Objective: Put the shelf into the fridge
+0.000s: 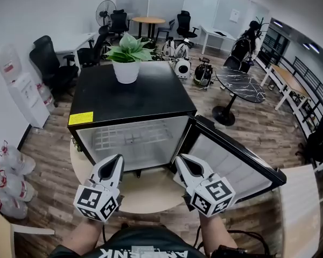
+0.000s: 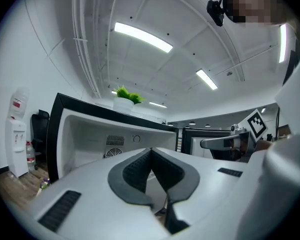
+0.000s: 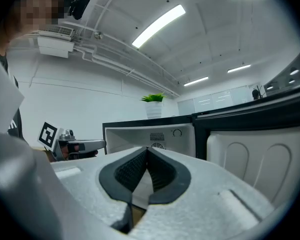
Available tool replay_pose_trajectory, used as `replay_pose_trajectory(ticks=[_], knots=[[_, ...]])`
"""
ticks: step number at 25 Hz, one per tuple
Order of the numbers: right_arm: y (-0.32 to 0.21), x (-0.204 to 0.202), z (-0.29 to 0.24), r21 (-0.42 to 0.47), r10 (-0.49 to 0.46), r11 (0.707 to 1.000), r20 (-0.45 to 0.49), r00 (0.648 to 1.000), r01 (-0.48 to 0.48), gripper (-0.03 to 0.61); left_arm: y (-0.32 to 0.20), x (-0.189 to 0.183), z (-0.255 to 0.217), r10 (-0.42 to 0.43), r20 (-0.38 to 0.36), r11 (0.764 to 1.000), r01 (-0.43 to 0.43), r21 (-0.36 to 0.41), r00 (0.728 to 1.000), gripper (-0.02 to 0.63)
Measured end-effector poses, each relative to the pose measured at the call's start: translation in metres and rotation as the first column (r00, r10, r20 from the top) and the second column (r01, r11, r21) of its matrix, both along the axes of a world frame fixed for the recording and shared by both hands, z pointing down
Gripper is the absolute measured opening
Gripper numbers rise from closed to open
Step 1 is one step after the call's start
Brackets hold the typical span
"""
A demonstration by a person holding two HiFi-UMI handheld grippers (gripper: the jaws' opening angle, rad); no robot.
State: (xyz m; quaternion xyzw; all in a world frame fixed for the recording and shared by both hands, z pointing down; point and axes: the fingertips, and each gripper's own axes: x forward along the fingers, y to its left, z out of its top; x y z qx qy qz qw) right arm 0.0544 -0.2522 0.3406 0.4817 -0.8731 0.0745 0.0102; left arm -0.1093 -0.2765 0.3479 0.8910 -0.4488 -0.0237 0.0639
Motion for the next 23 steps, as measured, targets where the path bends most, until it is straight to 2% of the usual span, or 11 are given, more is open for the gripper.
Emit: replay_pose_trajectory(ticks=[3,9,23], knots=[[-0.001,-0.005,-0.003,0.014,-0.037,0.999,-0.014,0.999,0.037,0.006,-0.001,-0.005,0.001,-0.036,0.000,0.999,0.036,-0.009,0.999,0.002],[-0.006,-0.003,-0.004,0.018,-0.033,0.999,-0.016,0.999,0.033,0.006,-0.003,-0.008,0.004,-0.065,0.012,0.998,0.065,-0.013,0.998,0.002],[-0.012,-0.006,0.001,-0.001,-0.023,1.000,-0.023,0.999,0.023,0.006,-0.002,-0.009,-0.003,-0.057,0.018,0.998,0.057,-0.004,0.998,0.002]])
